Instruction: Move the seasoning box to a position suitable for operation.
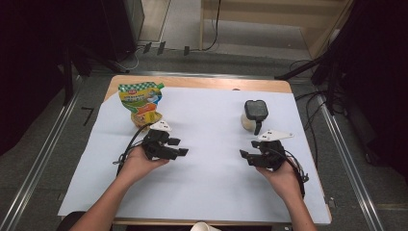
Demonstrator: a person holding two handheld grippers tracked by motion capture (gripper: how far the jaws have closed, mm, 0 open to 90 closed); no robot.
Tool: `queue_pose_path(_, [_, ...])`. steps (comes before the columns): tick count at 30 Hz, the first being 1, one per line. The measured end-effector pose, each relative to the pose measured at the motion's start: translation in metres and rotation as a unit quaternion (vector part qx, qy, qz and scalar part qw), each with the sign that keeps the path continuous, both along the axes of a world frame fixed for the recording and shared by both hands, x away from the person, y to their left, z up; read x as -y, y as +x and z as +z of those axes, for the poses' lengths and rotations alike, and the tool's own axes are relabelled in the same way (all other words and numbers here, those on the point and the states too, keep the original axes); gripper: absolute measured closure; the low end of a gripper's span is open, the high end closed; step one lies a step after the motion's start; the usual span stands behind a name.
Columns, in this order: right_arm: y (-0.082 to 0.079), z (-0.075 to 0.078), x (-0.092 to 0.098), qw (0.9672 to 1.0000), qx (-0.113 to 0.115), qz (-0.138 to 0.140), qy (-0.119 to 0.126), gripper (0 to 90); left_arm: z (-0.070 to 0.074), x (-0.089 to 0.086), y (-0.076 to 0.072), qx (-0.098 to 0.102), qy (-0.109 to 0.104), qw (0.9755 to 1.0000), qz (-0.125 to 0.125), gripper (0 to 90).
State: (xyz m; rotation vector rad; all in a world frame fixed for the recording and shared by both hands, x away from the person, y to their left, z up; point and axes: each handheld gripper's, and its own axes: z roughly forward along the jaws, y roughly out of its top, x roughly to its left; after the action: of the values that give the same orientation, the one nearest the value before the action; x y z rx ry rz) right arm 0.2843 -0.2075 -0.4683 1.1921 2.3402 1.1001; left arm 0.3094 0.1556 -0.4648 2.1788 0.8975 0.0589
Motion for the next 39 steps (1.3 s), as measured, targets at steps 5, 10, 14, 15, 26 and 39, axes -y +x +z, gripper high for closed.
queue_pose_path(5, [0.002,0.008,0.011,0.9995,0.008,-0.028,0.008,41.6,0.002,0.000,-0.001,0.004,-0.001,1.0000,0.001,44.0])
queue_pose_path(10, [0.014,0.016,0.022,0.9971,-0.004,-0.072,0.024,39.6,0.002,0.002,-0.003,0.006,0.002,1.0000,-0.003,44.0])
queue_pose_path(14, [0.026,0.017,0.025,0.9950,-0.011,-0.095,0.030,34.7,0.002,0.001,-0.004,0.005,0.004,1.0000,-0.003,44.0])
queue_pose_path(15, [0.030,0.017,0.025,0.9944,-0.012,-0.102,0.026,32.4,0.002,0.001,-0.004,0.004,0.004,1.0000,-0.003,44.0])
queue_pose_path(26, [0.071,0.015,0.024,0.9846,-0.005,-0.175,0.009,13.3,0.001,0.000,-0.006,0.004,0.002,1.0000,-0.003,44.0])
queue_pose_path(39, [0.095,0.003,0.015,0.9816,0.003,-0.190,0.018,9.7,0.000,-0.004,-0.015,0.003,-0.005,1.0000,0.000,43.9])
